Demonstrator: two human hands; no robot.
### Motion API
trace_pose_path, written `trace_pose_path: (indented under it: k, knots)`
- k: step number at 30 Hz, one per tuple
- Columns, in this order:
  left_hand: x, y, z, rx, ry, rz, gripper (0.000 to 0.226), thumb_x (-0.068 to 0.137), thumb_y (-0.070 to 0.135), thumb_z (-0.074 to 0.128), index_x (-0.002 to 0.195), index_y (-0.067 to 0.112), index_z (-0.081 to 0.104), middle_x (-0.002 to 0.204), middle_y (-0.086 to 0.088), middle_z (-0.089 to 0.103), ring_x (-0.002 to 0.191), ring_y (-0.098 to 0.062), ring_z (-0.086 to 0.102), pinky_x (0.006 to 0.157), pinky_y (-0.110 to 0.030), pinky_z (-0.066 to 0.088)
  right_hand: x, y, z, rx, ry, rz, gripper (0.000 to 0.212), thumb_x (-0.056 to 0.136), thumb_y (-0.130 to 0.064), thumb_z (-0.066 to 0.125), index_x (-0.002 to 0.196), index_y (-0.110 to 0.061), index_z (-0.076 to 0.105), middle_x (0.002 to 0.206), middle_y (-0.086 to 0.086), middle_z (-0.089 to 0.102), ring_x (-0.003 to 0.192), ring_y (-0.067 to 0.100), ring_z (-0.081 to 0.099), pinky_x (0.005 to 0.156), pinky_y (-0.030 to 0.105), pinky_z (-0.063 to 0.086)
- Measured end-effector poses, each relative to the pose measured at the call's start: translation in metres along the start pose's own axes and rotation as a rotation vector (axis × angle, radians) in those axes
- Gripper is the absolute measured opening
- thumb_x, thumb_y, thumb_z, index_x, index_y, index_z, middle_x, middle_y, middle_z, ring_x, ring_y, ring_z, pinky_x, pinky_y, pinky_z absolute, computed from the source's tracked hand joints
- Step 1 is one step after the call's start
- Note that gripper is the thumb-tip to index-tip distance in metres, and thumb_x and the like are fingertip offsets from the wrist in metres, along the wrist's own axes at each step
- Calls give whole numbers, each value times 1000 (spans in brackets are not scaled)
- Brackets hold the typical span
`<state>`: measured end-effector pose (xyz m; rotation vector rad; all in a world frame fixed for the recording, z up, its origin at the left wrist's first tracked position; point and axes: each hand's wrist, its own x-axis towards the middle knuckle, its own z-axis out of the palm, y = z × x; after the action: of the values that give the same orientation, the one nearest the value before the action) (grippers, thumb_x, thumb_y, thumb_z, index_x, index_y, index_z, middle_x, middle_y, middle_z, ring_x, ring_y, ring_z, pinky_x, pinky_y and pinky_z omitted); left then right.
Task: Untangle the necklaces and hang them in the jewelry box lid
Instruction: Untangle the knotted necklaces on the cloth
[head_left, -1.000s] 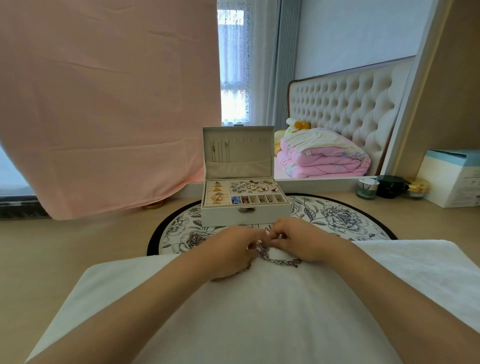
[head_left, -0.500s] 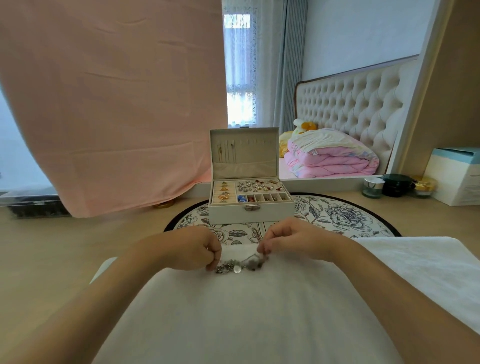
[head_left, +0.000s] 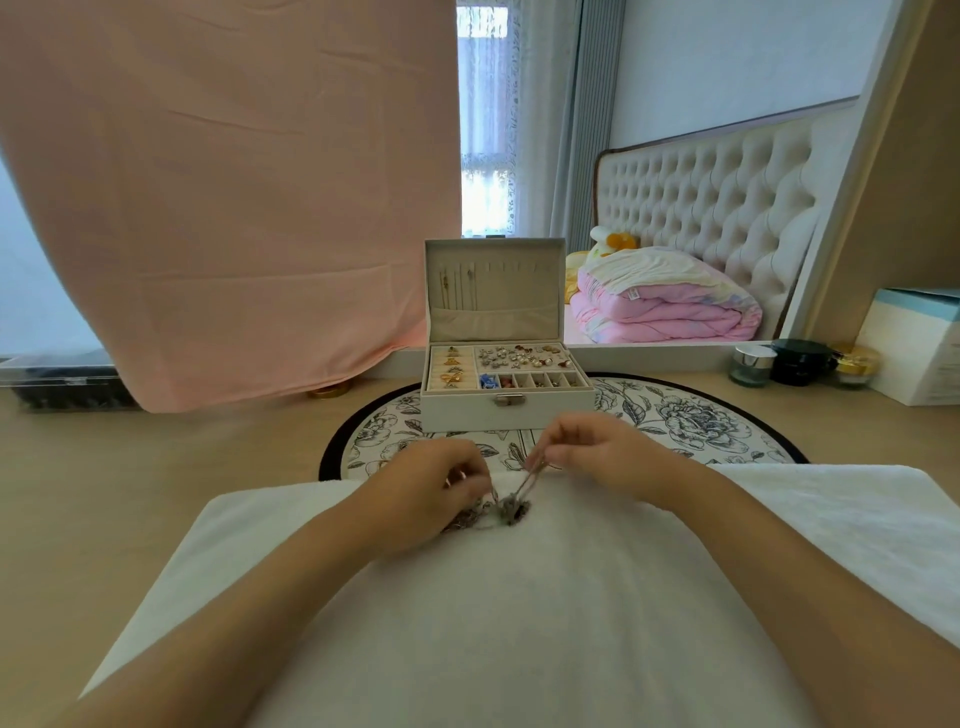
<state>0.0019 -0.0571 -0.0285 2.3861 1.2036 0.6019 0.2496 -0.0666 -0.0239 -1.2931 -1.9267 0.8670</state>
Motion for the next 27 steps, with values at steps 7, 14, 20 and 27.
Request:
trace_pose_path:
  k: [7, 14, 20, 27]
  knots:
    - [3, 10, -4, -945, 55, -276, 15, 107, 19, 43, 97, 10, 49, 64, 0, 38, 49, -13, 36, 47, -29, 51, 0, -13, -14, 373, 81, 101, 21, 101, -1, 44, 88, -12, 55, 55, -4, 39, 48, 12, 31, 48, 25, 37]
    - [5, -14, -35, -111, 150, -155, 17, 95, 43, 62, 84, 30, 64, 59, 6, 55, 53, -9, 43, 53, -25, 37, -11, -14, -28, -103, 34, 192, 13, 92, -21, 70, 82, -13, 71, 56, -5, 49, 45, 7, 35, 43, 18, 29]
    - [5, -9, -16, 136, 97, -145, 9, 94, 42, 64, 92, 34, 65, 88, 12, 63, 78, -5, 57, 68, -24, 46, -4, -7, -20, -473, -85, 312, 22, 82, -33, 77, 64, -26, 66, 60, -11, 61, 54, 8, 55, 53, 24, 48]
    - [7, 2, 15, 372, 243, 230, 18, 88, 50, 66, 91, 33, 67, 98, 14, 55, 95, -8, 46, 84, -28, 37, -3, -7, -5, -633, -13, 162, 13, 82, -32, 67, 92, -39, 71, 105, -17, 57, 102, 6, 53, 91, 28, 46]
